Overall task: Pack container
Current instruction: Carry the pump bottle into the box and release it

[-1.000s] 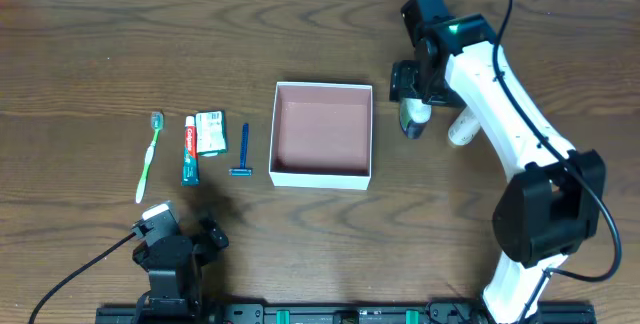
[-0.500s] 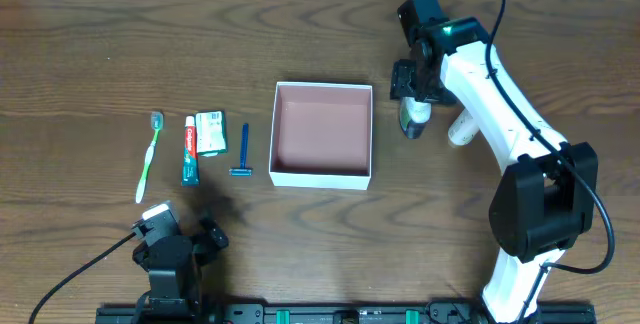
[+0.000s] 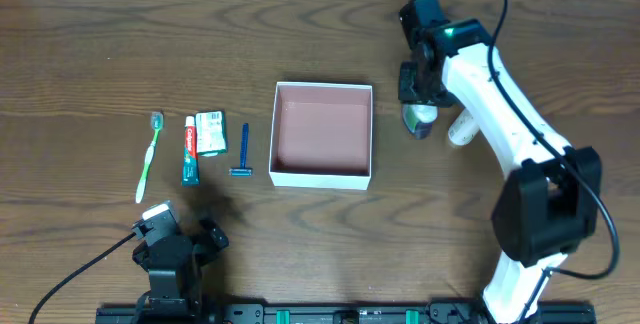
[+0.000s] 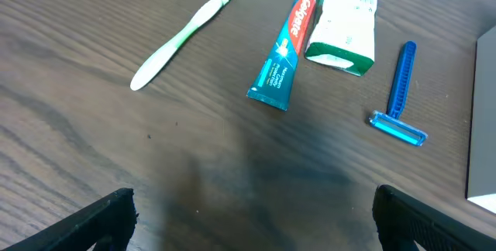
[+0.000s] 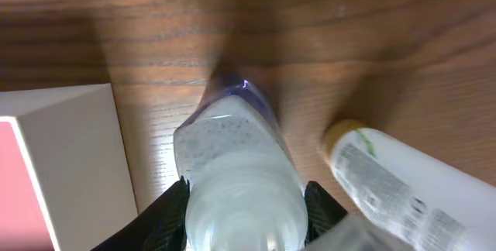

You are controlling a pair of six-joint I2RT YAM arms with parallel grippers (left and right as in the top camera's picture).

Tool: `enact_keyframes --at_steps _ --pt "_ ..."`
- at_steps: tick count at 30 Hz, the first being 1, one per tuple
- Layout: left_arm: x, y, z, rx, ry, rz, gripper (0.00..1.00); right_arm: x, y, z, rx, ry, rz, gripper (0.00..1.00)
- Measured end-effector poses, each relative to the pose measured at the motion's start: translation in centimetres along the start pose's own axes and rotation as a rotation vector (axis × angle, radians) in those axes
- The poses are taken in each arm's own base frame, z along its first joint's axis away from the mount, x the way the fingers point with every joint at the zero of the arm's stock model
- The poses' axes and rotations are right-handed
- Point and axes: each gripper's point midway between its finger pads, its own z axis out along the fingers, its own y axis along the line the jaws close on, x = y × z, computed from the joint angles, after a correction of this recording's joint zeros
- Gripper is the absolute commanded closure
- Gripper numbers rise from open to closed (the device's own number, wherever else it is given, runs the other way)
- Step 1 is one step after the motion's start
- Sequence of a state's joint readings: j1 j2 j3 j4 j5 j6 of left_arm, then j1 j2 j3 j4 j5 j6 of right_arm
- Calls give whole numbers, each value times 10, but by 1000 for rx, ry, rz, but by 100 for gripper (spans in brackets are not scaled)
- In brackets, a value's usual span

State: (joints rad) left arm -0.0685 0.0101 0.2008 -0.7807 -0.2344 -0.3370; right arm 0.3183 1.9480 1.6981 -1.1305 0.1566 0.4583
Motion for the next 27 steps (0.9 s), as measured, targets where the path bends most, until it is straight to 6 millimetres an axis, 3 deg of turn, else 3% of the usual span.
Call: enact_keyframes --at_steps 4,8,13,16,19,22,24,27 --pt "0 0 0 0 0 0 2 -4 -3 -33 -24 -78 -5 66" --pt "0 0 0 0 0 0 2 -3 4 -98 -105 -223 -24 68" --pt "0 0 0 0 0 0 2 18 27 -175 -242 -384 -94 69" --pt "0 0 0 0 0 0 2 32 49 -195 -309 -422 -152 69" --pt "0 0 0 0 0 0 2 42 79 -197 -359 -425 -213 68" --pt "0 0 0 0 0 0 2 42 110 -186 -385 -424 -253 68" --pt "0 0 0 0 0 0 2 38 131 -169 -388 -412 -272 68" --pt "0 0 0 0 0 0 2 31 156 -127 -363 -371 -287 66"
